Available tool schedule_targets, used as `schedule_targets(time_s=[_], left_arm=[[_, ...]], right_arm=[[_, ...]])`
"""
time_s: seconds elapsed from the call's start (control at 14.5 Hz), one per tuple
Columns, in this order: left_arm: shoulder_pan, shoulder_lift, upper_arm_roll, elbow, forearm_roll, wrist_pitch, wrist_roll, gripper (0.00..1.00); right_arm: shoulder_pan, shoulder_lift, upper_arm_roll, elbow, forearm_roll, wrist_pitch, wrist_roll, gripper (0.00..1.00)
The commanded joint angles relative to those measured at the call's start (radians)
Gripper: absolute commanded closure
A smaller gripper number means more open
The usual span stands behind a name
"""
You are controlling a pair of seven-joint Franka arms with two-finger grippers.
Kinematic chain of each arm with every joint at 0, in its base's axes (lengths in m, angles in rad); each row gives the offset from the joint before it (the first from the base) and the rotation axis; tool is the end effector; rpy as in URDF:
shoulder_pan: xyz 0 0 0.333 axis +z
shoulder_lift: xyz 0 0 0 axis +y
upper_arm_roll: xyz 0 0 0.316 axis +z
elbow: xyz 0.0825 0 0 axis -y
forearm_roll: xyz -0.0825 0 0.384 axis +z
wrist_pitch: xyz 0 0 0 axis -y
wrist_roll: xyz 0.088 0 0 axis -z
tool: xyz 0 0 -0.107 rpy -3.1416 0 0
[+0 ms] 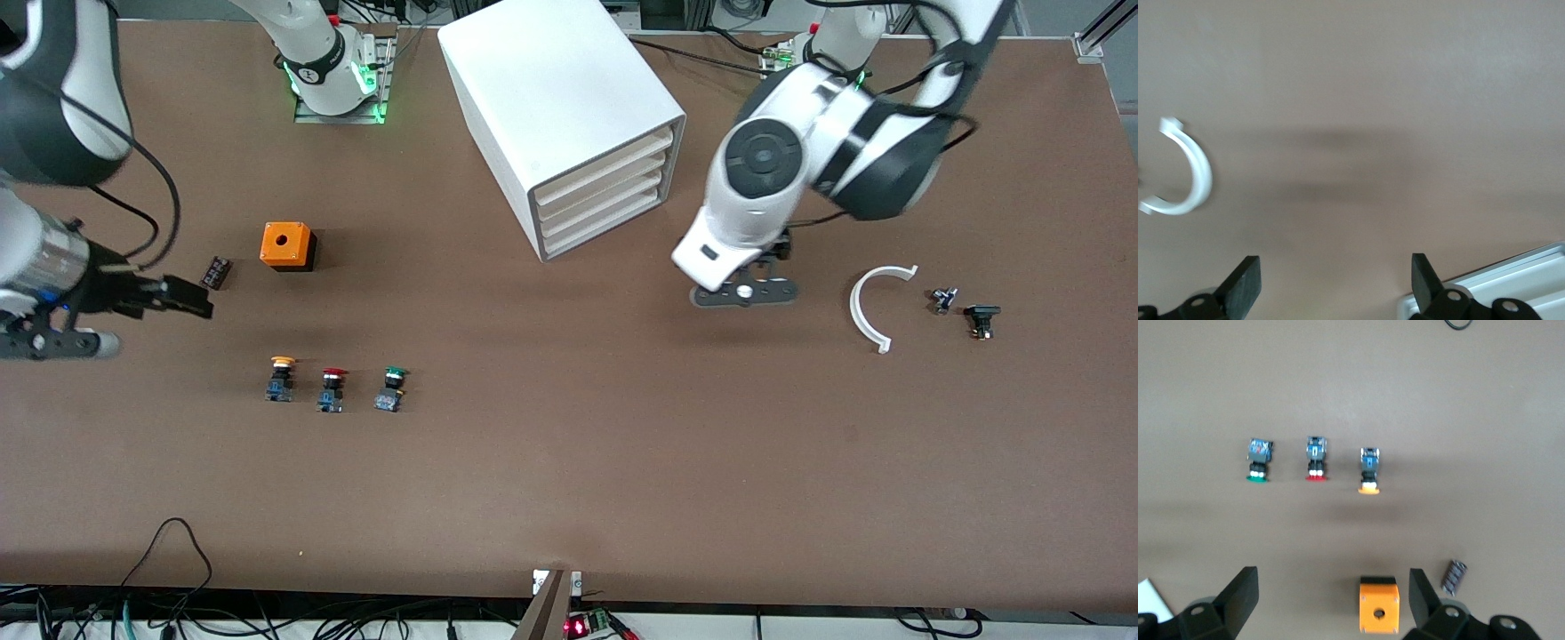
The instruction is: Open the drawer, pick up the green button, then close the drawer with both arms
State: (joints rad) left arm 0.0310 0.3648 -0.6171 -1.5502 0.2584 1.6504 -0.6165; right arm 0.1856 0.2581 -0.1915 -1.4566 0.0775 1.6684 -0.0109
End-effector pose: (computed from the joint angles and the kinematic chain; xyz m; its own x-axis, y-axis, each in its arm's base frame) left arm 0.5632 -0.2877 0.4555 0.9908 0.0050 -0.1351 -0.0148 -0.9892 -0.1455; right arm 0.6344 0.0176 0.5356 0.9991 0.0016 -0.0413 0.0004 -0.9996 -0.0286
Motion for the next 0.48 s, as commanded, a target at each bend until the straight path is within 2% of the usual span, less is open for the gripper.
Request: schedule_targets(time_s=[0.0, 0.14, 0.21, 0.28, 0.41], left_arm=[[0.076, -0.087, -0.009, 0.024, 0.022, -0.055, 0.211, 0.01], [0.125, -0.136, 0.005, 0.024, 0.006, -0.054, 0.355, 0.01], [0.148, -0.168, 0.029, 0.018, -0.017, -0.050, 0.410, 0.01], [0.145, -0.202, 0.087, 0.009, -0.060, -0.049, 0.457, 0.01], [0.078, -0.275, 0.265, -0.043, -0.178, -0.037, 0.602, 0.01]], right_arm=[[0.005, -0.022, 0.000, 0.103, -0.027, -0.128, -0.006, 0.00], [0.011, -0.016, 0.003, 0.211, -0.053, -0.194, -0.006, 0.00], [0.012, -0.016, 0.004, 0.228, -0.062, -0.203, -0.008, 0.00], [0.012, -0.016, 0.003, 0.237, -0.067, -0.213, -0.008, 0.00], [0.012, -0.016, 0.000, 0.262, -0.073, -0.258, -0.009, 0.00]])
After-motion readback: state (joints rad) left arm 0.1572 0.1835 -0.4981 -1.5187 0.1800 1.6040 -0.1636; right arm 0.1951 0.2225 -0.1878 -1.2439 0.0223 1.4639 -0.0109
